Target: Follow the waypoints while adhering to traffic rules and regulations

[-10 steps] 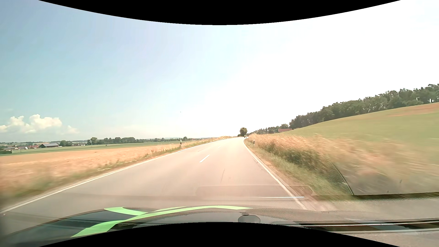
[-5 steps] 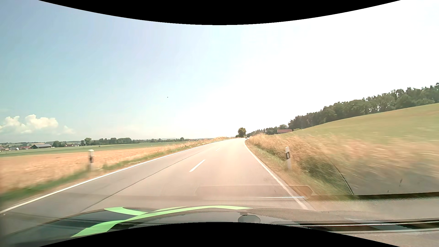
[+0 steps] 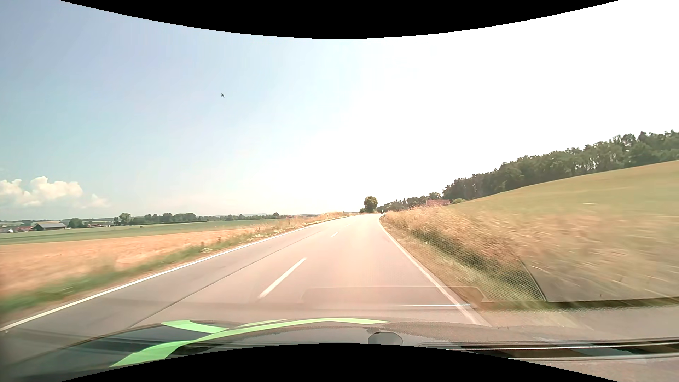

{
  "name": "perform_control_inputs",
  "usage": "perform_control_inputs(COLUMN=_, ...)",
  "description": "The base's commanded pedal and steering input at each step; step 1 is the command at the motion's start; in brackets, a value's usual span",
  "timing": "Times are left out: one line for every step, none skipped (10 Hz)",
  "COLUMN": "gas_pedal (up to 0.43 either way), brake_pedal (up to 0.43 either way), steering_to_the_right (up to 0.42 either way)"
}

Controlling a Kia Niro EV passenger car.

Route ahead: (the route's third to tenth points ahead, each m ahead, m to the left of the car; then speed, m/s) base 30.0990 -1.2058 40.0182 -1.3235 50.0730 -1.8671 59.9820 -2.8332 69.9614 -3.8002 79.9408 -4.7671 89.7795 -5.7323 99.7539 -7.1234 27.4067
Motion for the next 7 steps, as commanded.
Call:
perform_control_inputs(gas_pedal=0.287, brake_pedal=0.000, steering_to_the_right=0.007)
perform_control_inputs(gas_pedal=0.287, brake_pedal=0.000, steering_to_the_right=0.007)
perform_control_inputs(gas_pedal=0.287, brake_pedal=0.000, steering_to_the_right=0.007)
perform_control_inputs(gas_pedal=0.299, brake_pedal=0.000, steering_to_the_right=0.007)
perform_control_inputs(gas_pedal=0.299, brake_pedal=0.000, steering_to_the_right=0.007)
perform_control_inputs(gas_pedal=0.311, brake_pedal=0.000, steering_to_the_right=0.007)
perform_control_inputs(gas_pedal=0.319, brake_pedal=0.000, steering_to_the_right=0.006)
